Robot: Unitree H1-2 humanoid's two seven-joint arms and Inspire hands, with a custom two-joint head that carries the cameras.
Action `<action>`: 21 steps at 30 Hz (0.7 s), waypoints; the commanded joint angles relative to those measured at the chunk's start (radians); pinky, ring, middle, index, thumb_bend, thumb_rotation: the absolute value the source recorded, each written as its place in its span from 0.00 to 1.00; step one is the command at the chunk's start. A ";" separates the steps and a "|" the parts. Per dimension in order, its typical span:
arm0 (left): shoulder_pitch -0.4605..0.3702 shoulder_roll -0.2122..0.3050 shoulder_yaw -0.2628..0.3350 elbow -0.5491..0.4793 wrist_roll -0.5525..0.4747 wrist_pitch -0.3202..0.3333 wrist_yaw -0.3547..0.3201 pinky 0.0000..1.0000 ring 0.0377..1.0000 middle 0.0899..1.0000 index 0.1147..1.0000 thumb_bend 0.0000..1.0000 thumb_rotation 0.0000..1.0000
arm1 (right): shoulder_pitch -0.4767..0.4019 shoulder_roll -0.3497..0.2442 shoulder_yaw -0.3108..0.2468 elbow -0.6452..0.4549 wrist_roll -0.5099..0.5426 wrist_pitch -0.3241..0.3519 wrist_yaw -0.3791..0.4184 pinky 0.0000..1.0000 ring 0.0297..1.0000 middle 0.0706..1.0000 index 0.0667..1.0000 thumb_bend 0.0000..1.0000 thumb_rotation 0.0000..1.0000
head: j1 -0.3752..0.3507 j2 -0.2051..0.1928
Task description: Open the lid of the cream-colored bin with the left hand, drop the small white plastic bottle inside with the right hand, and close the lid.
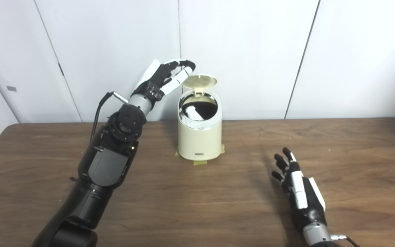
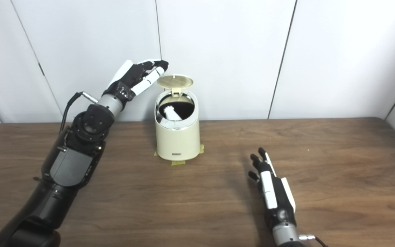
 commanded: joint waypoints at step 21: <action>-0.075 0.038 -0.111 -0.025 0.231 -0.146 -0.048 0.83 0.88 0.84 0.78 0.53 0.77 | -0.008 0.023 -0.002 -0.048 0.052 0.027 0.003 0.86 0.93 0.89 0.99 0.58 1.00 | -0.014 0.031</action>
